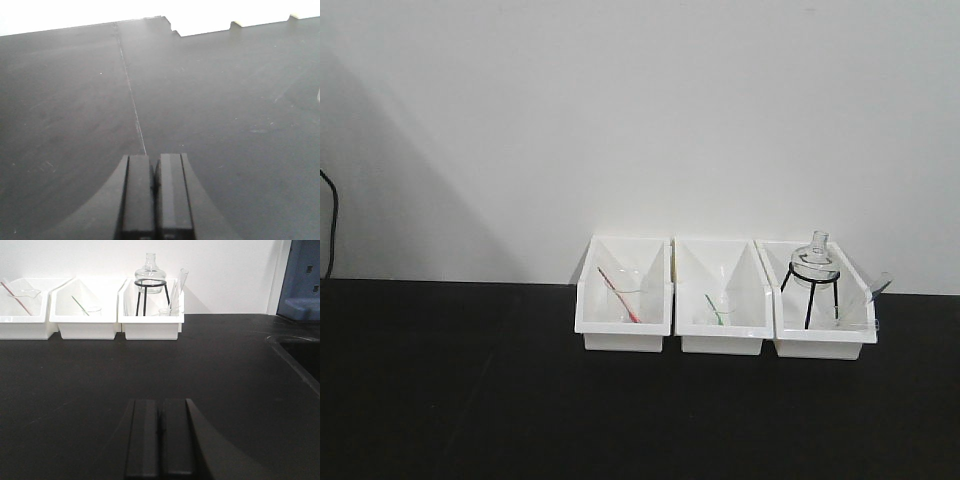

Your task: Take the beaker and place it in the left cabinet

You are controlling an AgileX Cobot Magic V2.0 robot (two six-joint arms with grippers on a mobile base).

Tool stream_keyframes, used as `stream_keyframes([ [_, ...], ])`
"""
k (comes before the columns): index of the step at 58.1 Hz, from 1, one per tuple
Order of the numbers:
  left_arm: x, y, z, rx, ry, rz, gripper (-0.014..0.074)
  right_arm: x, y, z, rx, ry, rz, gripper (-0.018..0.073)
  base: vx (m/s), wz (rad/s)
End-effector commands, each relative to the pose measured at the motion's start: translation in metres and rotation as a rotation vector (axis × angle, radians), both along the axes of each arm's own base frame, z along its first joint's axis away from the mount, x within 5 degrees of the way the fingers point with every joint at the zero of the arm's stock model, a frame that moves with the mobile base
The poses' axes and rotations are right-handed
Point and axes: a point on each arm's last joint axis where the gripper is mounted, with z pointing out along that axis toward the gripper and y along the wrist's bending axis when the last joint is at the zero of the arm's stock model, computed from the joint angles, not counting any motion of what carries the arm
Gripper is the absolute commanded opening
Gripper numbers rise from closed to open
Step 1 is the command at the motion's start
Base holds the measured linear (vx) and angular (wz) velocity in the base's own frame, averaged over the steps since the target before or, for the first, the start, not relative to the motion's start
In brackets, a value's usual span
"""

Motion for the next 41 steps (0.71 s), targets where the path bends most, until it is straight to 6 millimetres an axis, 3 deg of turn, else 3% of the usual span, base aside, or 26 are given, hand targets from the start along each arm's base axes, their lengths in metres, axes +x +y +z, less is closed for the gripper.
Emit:
stream_keyframes([
  [1, 0.0009, 0.0002, 0.0140, -0.035, -0.105, 0.005, -0.0006, 0.0001, 0.0006, 0.0062, -0.015, -0.089, 0.009, -0.0003, 0.00, 0.00],
  [41, 0.0009, 0.0002, 0.0140, -0.035, -0.105, 0.005, -0.0006, 0.0001, 0.0006, 0.0072, -0.017, -0.099, 0.010, -0.0003, 0.00, 0.00],
])
